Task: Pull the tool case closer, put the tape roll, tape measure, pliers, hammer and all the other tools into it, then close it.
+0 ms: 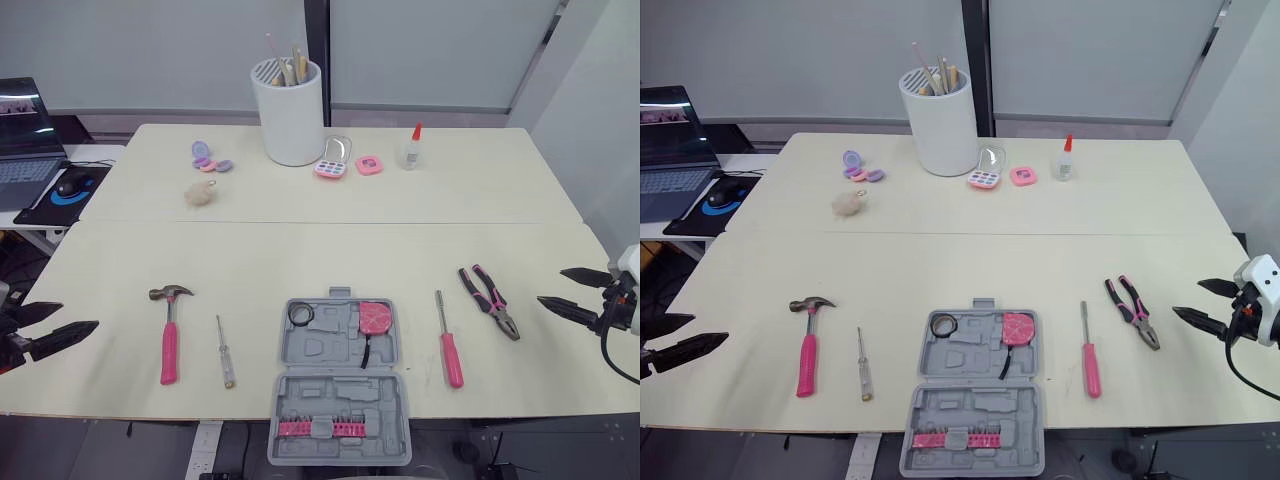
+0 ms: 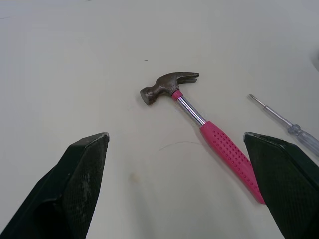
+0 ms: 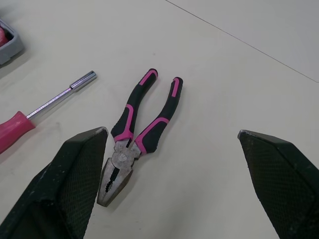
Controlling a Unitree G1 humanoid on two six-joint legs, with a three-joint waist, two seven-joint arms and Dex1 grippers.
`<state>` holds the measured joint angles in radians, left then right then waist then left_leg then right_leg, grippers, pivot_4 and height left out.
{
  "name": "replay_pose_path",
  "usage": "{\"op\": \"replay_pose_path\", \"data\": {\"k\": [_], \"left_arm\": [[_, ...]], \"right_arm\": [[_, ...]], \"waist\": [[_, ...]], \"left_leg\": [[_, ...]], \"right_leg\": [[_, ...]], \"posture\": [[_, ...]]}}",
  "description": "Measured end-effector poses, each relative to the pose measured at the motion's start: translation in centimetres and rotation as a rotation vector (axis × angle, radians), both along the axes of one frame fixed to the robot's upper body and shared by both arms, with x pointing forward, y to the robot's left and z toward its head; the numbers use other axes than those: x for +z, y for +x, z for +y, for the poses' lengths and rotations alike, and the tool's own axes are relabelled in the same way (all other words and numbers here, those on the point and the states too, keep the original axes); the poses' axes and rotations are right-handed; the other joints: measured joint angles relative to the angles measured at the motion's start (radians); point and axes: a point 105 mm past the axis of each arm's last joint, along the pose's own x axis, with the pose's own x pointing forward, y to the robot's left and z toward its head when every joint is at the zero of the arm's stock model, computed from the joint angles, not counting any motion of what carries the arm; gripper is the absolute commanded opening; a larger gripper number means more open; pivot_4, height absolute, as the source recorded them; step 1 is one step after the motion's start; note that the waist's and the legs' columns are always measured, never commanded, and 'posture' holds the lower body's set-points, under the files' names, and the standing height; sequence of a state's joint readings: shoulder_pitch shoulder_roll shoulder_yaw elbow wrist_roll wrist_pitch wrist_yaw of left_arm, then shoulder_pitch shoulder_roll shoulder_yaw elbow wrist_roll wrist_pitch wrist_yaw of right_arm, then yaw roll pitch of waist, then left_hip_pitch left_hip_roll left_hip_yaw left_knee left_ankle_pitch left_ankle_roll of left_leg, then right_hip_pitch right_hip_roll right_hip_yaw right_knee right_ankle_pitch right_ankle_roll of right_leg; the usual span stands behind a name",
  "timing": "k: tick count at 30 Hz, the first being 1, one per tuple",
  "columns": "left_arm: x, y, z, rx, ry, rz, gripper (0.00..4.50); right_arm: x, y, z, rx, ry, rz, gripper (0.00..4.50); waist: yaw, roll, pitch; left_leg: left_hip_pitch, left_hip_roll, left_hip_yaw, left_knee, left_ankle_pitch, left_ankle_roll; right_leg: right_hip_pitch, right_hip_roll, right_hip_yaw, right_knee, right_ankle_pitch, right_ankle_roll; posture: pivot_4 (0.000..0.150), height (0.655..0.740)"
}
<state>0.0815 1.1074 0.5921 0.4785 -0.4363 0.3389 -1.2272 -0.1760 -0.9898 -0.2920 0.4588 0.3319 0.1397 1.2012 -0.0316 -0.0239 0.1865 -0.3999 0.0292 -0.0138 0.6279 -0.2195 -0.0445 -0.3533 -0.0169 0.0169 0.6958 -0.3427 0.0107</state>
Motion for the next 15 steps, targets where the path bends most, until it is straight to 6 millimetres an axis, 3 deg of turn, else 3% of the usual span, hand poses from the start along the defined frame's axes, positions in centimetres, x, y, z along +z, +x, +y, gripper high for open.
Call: {"op": "replay_pose_path", "data": {"k": [11,15], "left_arm": [[-0.6,0.6,-0.5,0.007,-0.021,0.012,4.5],[0.8,2.5,-2.7,-0.047,-0.027,-0.078,4.5]], "right_arm": [[-0.5,0.4,-0.5,-0.036,-0.037,-0.027,4.45],[-1.2,-0.3,-0.9,-0.076,-0.046,-0.041,4.45]], "waist": [[-0.001,0.0,0.0],[0.007,0.0,0.0]], "left_leg": [[0.0,0.0,0.0,0.0,0.0,0.0],[0.0,0.0,-0.001,0.001,0.0,0.0]], "right_leg": [[0.0,0.0,0.0,0.0,0.0,0.0],[0.001,0.0,-0.001,0.0,0.0,0.0]], "posture": [[0.15,0.74],[0.15,0.74]]}}
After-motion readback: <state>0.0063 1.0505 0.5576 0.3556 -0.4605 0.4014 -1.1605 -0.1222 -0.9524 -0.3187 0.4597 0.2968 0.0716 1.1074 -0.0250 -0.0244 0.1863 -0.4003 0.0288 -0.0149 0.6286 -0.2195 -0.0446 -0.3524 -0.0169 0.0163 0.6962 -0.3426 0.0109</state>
